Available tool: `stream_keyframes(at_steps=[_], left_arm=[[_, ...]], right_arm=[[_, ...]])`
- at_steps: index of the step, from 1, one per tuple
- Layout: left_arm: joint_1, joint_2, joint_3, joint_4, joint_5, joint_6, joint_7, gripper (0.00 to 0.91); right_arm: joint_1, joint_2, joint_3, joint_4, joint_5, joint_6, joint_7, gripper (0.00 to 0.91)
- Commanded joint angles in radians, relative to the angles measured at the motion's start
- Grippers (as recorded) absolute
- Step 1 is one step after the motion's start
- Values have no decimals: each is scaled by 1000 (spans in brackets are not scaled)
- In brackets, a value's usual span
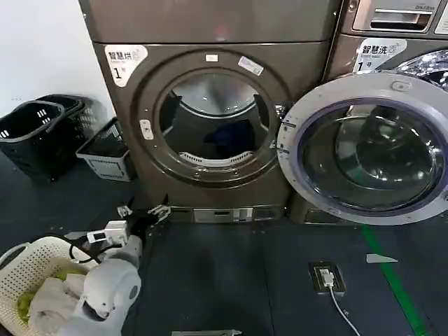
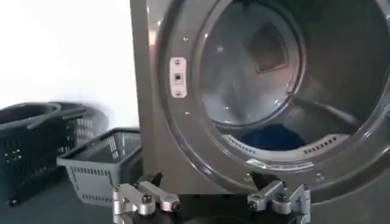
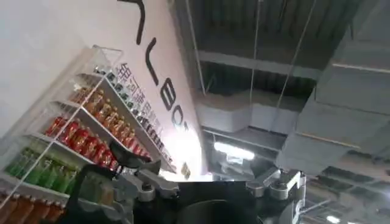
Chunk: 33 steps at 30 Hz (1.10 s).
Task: Grasp the clothes from the dryer.
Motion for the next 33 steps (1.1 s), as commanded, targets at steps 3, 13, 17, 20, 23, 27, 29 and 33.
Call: stream_keyframes(at_steps=[3, 13, 17, 20, 23, 27, 29, 33], left_arm=[[-3, -2, 2, 3, 0, 2, -1, 907], [-10, -2, 20, 5, 8, -2, 1, 907], [-10, -2, 20, 4, 20, -33, 18, 907], [-11, -3, 19, -2, 24, -39, 21, 907], [-11, -4, 19, -3, 26, -38, 21, 907], [-12, -4, 20, -5, 26, -37, 21, 907], [-13, -6, 20, -6, 26, -37, 22, 907], [-12, -5, 22, -8, 27, -38, 24, 907]], right_arm=[[0, 0, -2, 2, 3, 7, -4, 907], [-1, 0, 2, 3, 9, 12, -7, 907], [-2, -1, 3, 1, 11, 14, -7, 907], [-2, -1, 5, 1, 12, 16, -7, 907], [-3, -1, 3, -4, 16, 31, -1, 907], [-5, -4, 6, -8, 26, 44, -3, 907], [-6, -4, 6, -9, 27, 46, -5, 907], [-4, -5, 6, -6, 35, 47, -3, 907]])
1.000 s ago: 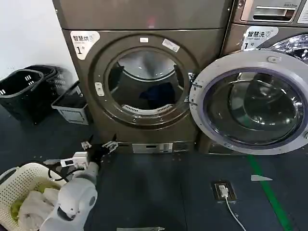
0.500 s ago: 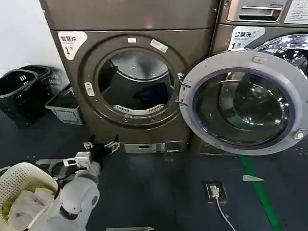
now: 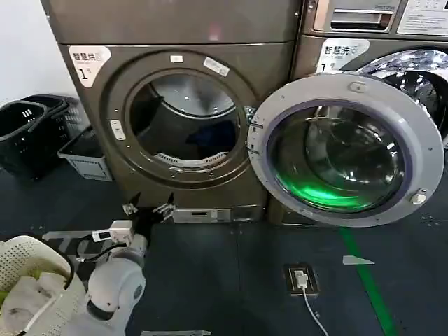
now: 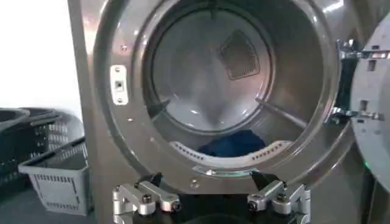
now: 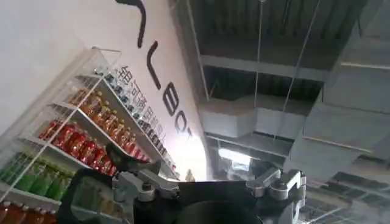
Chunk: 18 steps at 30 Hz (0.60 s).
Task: Grasp the clothes from the dryer.
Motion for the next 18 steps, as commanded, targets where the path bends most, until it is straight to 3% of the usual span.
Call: stream_keyframes(at_steps=[1, 18], left_arm=[[0, 0, 1, -3, 3, -6, 4, 907], [-13, 5, 10, -8, 7, -16, 12, 907]], right_arm=[[0, -1, 1, 0, 6, 6, 1, 907], [-6, 0, 6, 1, 19, 36, -4, 907]])
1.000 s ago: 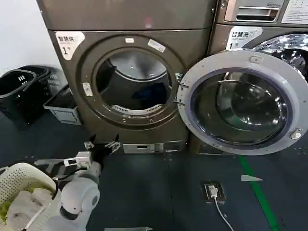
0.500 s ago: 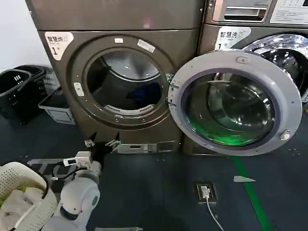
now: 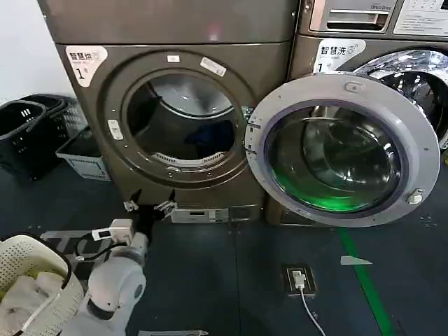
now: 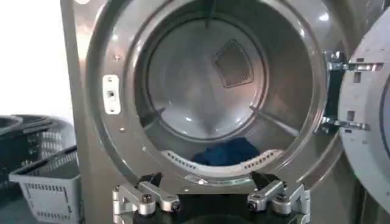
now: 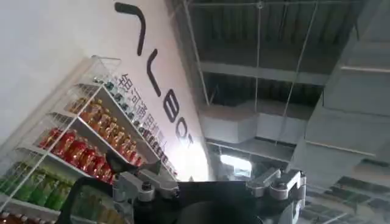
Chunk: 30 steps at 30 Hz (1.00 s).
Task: Grasp the clothes from the dryer.
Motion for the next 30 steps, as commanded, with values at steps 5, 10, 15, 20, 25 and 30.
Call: stream_keyframes(at_steps=[5, 10, 15, 20, 25, 30], left_arm=[[-9, 3, 8, 5, 0, -1, 2, 907], [-16, 1, 13, 8, 0, -1, 4, 907], [-17, 1, 15, 10, 0, -2, 4, 907], [-18, -1, 15, 12, 1, -2, 6, 907], [-26, -6, 18, 17, 2, -2, 7, 907], [-29, -8, 21, 20, 4, -2, 8, 907]], right_arm=[[-3, 0, 3, 0, 4, 16, 0, 907], [-10, -2, 7, -3, 9, 26, -1, 907], [-9, -1, 4, 0, 9, 26, -3, 907], [-6, 1, 3, 2, 10, 26, -6, 907], [-5, 1, 4, -2, 10, 28, -6, 907], [-6, 0, 7, -7, 11, 31, -8, 907]])
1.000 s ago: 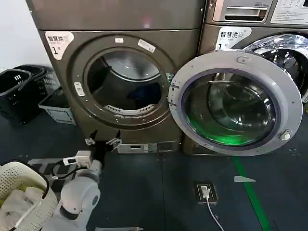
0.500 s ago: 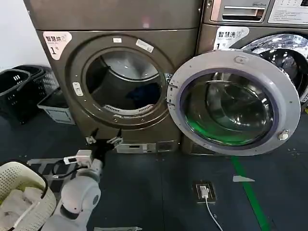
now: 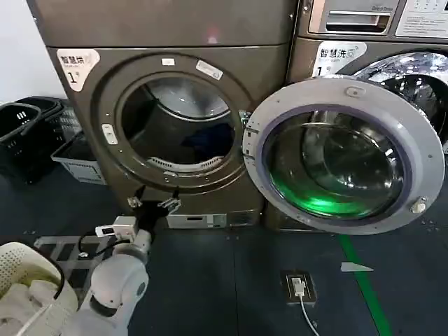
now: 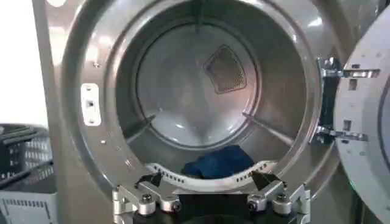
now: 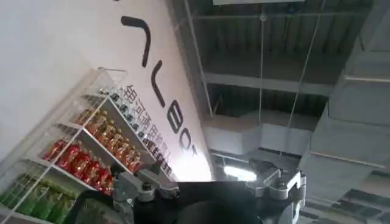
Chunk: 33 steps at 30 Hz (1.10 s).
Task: Grasp the clothes from the dryer.
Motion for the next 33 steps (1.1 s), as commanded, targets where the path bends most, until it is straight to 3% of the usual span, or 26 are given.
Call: stream_keyframes(at_steps=[1, 33], left_arm=[[-1, 0, 1, 1, 1, 0, 2, 907], [-18, 9, 8, 9, -4, -1, 4, 907]], right_arm=[[0, 1, 0, -1, 0, 1, 0, 907], [-21, -1, 28, 7, 39, -4, -3, 907]])
